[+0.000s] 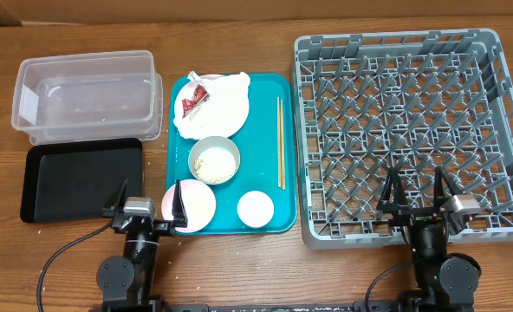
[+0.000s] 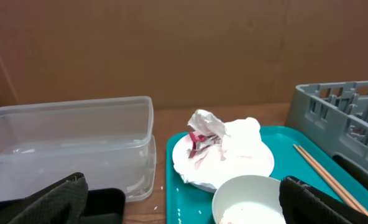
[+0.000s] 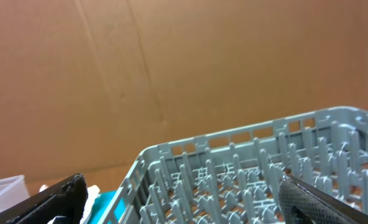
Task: Sort waste into correct bins and load items into the dishwasher
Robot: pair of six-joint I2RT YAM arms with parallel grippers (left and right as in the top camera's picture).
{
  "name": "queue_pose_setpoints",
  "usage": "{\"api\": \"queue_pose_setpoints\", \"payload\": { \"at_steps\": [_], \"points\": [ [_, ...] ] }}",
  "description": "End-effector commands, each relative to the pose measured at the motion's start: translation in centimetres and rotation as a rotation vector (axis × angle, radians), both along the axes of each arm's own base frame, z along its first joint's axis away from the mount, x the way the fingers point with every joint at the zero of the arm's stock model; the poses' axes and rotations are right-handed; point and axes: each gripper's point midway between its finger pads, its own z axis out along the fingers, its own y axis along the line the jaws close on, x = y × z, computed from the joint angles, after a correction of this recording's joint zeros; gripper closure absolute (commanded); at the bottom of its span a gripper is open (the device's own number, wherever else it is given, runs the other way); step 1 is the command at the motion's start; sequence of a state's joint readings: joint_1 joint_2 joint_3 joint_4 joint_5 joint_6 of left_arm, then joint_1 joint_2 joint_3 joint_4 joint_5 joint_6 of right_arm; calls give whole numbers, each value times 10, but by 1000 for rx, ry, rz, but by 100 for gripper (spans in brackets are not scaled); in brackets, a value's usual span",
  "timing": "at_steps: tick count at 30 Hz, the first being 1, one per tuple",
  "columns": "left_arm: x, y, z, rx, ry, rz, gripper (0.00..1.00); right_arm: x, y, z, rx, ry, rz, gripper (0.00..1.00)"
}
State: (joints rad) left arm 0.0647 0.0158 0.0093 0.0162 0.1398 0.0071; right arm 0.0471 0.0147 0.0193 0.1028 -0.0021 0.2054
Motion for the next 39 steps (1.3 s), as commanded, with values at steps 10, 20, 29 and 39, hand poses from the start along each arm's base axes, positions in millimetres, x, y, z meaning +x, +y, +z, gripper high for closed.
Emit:
{"api": "queue_pose_setpoints", "payload": {
  "at_steps": [10,20,29,39],
  "points": [
    [10,-15,84,71,34,-88,0,-17,-4,72,-62,56,-23,0],
    [106,-27,128,54,498,-176,0,24,-2,96,-97,394,-11,0],
    [185,-58,111,93,879,-235,0,67,17,91,-91,632,97,0],
    [254,-70,-3,92,1051,-267,0,87,35,38,-63,823,202,0]
  ]
}}
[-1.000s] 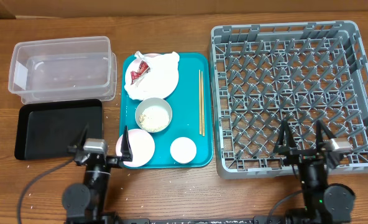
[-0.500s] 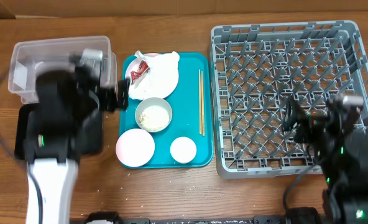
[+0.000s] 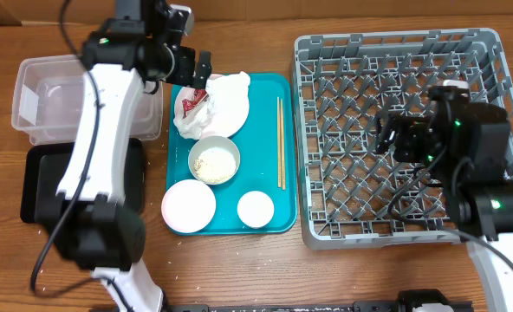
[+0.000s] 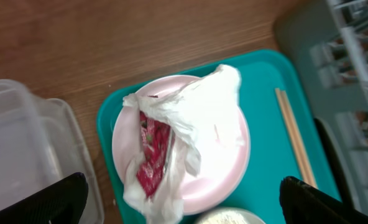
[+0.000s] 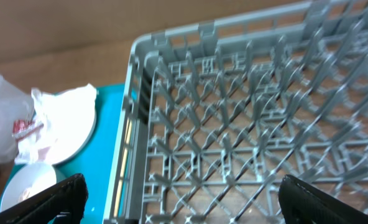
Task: Sort waste into correct bins and load items into the dishwasher
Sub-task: 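Reach the left gripper to the napkin and red wrapper on the plate and grasp, then carry the napkin and wrapper left and drop them into the clear bin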
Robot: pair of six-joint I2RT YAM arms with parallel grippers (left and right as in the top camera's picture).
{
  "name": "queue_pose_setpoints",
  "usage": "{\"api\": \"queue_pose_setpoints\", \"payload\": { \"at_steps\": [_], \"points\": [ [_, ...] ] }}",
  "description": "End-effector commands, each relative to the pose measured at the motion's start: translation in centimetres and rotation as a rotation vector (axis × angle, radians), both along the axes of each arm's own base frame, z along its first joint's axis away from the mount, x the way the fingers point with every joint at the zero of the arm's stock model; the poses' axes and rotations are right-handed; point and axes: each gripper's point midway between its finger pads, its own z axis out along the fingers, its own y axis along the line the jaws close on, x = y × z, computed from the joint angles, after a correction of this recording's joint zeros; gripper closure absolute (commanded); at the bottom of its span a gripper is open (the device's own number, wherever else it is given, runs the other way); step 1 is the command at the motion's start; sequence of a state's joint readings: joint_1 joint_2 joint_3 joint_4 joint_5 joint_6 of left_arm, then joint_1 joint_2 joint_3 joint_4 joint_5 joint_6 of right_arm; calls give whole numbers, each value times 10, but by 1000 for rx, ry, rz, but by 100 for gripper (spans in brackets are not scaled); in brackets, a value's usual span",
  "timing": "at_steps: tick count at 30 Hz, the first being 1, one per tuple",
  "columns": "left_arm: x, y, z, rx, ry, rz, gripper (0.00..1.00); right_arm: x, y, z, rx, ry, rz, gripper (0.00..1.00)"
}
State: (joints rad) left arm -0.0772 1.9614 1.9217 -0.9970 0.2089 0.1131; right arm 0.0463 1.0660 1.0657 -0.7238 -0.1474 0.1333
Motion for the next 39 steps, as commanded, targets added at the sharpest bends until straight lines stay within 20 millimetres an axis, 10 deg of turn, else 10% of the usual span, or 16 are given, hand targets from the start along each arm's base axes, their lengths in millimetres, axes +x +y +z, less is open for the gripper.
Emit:
{"api": "queue_pose_setpoints", "payload": {
  "at_steps": [1,15,19,22,24,28,33,39],
  "points": [
    [19,-3,-37,39,33,-20,0,4,6,0,23,19,31,0],
    [34,-20,-169,186,196,-41,6,1,6,-19,20,97,30,0],
    [29,-20,-190,193,241,-45,31,-1,6,-21,20,108,30,0],
    [29,-20,-190,192,241,-43,75,-3,6,-22,19,117,30,0],
    [30,-20,-185,189,233,-39,96,-3,6,-23,19,120,30,0],
    [37,-21,-148,154,202,28,96,-4,6,-23,19,123,30,0],
    [53,-10,-43,85,78,143,96,-4,6,-23,19,123,30,0],
    [44,64,23,99,15,380,96,-3,5,-23,17,121,27,0]
  ]
}}
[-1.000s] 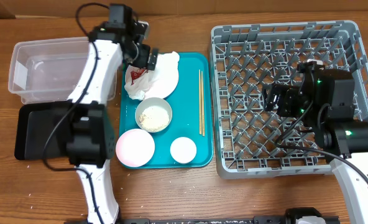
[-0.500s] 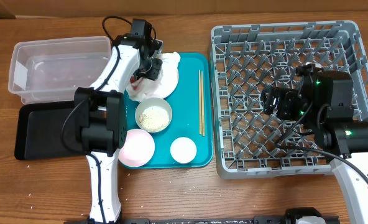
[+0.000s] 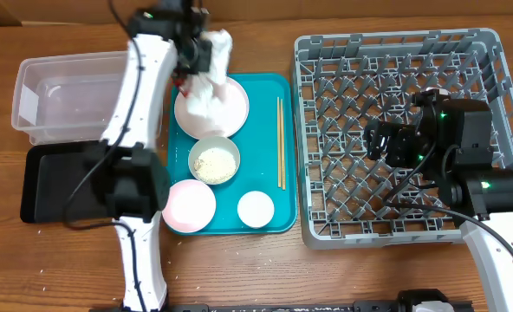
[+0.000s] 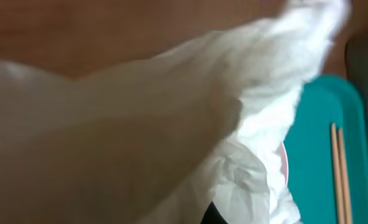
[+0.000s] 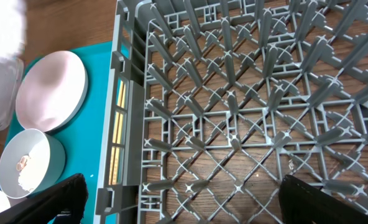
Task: Sort waste into correct bins and load items into the dishwasher
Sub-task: 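Carry the napkin and wrapper left and drop them into the clear bin, then move the left gripper to the rice bowl and grasp its rim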
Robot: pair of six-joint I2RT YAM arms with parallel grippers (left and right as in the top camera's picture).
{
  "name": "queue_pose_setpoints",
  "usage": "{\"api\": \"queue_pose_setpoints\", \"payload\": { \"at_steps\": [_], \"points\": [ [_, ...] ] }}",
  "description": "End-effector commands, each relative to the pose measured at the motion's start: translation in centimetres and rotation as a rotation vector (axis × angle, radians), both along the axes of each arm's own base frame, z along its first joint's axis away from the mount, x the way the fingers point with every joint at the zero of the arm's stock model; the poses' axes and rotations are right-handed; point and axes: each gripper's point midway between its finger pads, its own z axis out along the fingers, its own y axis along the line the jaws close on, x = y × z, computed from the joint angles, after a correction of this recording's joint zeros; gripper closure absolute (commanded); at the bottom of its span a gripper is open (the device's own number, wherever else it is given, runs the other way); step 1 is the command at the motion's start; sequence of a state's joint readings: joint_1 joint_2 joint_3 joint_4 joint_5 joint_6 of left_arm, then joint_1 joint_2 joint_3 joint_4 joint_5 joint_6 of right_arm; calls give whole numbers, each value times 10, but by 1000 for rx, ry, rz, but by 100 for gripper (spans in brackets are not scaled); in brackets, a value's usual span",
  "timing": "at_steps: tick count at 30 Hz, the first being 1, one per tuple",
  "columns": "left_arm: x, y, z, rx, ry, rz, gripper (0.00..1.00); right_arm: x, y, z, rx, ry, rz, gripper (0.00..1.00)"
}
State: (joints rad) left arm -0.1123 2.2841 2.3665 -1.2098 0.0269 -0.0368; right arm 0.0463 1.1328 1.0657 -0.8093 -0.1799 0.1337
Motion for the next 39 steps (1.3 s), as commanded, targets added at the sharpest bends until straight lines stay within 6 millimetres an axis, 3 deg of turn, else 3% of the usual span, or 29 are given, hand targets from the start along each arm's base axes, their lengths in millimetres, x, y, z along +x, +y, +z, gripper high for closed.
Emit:
{"api": "queue_pose_setpoints", "payload": {
  "at_steps": [1,4,8,12,15,16,18,21,23,28,32,35,39],
  "points": [
    [-6,71,50,27,-81,236,96,4,0,12,3,-33,4,0],
    [-14,113,34,28,-25,338,96,5,0,13,3,-39,3,0],
    [-14,157,-4,25,46,421,96,5,0,14,3,-43,4,0],
    [-15,175,-47,12,130,464,96,5,0,13,3,-38,3,0],
    [-21,169,-72,-32,205,456,96,3,0,12,3,-30,3,0],
    [-22,169,-74,-32,214,456,89,3,0,11,3,-28,3,0],
    [-21,169,-72,-30,210,452,59,3,0,11,3,-26,3,0],
    [-18,169,-59,-25,179,433,17,3,0,11,3,-26,3,0],
    [-17,167,-42,-38,148,428,1,2,0,11,2,-26,4,0],
    [-17,141,32,-155,29,325,0,3,0,11,2,-27,4,0],
    [-38,116,90,-221,-39,231,0,3,0,11,2,-27,4,0],
    [-65,97,112,-206,-22,174,2,3,0,11,2,-27,4,0],
    [-90,62,120,-219,33,102,7,3,0,11,3,-27,4,0]
  ]
}}
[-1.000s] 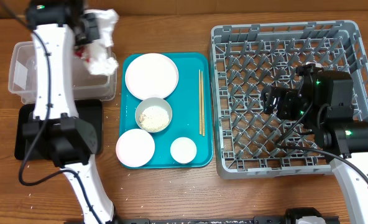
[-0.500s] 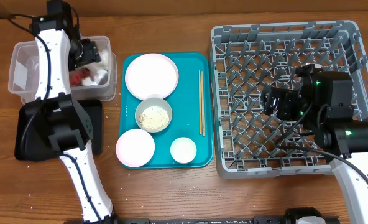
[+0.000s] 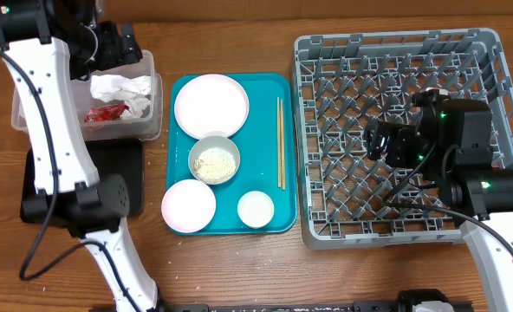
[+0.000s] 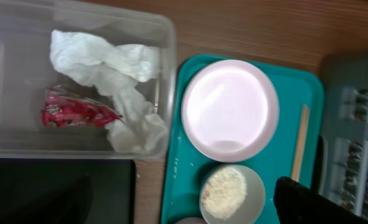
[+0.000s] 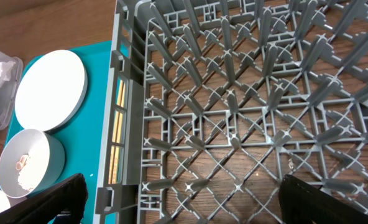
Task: Sort waste into correct bins and load items into the dishwasher
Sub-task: 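Move the left gripper to the rice bowl and grasp its rim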
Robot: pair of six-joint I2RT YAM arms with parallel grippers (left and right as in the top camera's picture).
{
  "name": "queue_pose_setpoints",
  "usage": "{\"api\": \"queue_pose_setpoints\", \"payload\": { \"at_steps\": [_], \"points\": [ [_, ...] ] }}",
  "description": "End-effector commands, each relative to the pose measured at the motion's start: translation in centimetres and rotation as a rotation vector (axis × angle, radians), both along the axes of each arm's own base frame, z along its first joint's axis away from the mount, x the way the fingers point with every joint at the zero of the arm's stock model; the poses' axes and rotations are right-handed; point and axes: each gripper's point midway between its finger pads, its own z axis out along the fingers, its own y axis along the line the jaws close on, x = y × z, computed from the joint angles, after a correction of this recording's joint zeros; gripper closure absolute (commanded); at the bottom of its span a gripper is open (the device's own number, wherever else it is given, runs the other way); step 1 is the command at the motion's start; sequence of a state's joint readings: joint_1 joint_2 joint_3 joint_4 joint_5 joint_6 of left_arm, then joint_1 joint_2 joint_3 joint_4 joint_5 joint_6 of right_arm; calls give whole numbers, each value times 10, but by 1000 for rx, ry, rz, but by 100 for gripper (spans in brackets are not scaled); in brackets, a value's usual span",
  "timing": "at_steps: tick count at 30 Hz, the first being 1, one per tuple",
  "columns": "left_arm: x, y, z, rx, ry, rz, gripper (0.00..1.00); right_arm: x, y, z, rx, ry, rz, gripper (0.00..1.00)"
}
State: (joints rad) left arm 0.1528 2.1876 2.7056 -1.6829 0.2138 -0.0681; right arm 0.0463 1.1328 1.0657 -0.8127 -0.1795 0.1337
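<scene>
The crumpled white napkin and red wrapper lie inside the clear plastic bin at the back left. My left gripper hovers over that bin, open and holding nothing. The teal tray carries a bare pink plate, a bowl of rice bits, a second pink plate, a small white bowl and chopsticks. My right gripper hangs open over the grey dish rack, with only rack pegs beneath it.
A black tray sits in front of the clear bin, partly under my left arm. The rack's left wall borders the teal tray. Crumbs dot the wooden table near its front edge.
The napkin, then held up by my left gripper above the back plate, now lies in the clear bin with the red wrapper. The left gripper is open above the bin. The right arm is unchanged.
Both arms rested open at the table's front, with napkin and wrapper on the back plate. Then my left gripper was over that plate and the right over the rack. Then the left held the napkin up. Now the waste is in the bin and the plate is bare.
</scene>
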Motion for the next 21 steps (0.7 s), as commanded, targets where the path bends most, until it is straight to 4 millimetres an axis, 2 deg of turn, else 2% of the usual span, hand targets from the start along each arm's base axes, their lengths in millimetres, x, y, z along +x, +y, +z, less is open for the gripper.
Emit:
{"api": "queue_pose_setpoints", "payload": {
  "at_steps": [1,5,6,8,11,17,21],
  "points": [
    [-11,-46,11,-50,-12,-135,7,3,0,12,3,-31,4,0],
    [-22,-89,-3,-77,59,-192,10,3,0,11,3,-27,4,0],
    [-29,-108,-18,-68,116,-234,12,3,0,11,3,-27,4,0],
    [-40,-125,-43,-30,208,-261,14,3,0,11,3,-27,4,0],
    [-54,-142,-84,60,329,-248,21,3,0,11,3,-26,4,0],
    [-67,-197,-151,96,385,-317,27,2,0,10,2,-22,4,0],
    [-78,-207,-191,160,412,-273,28,0,0,8,2,-11,4,0]
  ]
}}
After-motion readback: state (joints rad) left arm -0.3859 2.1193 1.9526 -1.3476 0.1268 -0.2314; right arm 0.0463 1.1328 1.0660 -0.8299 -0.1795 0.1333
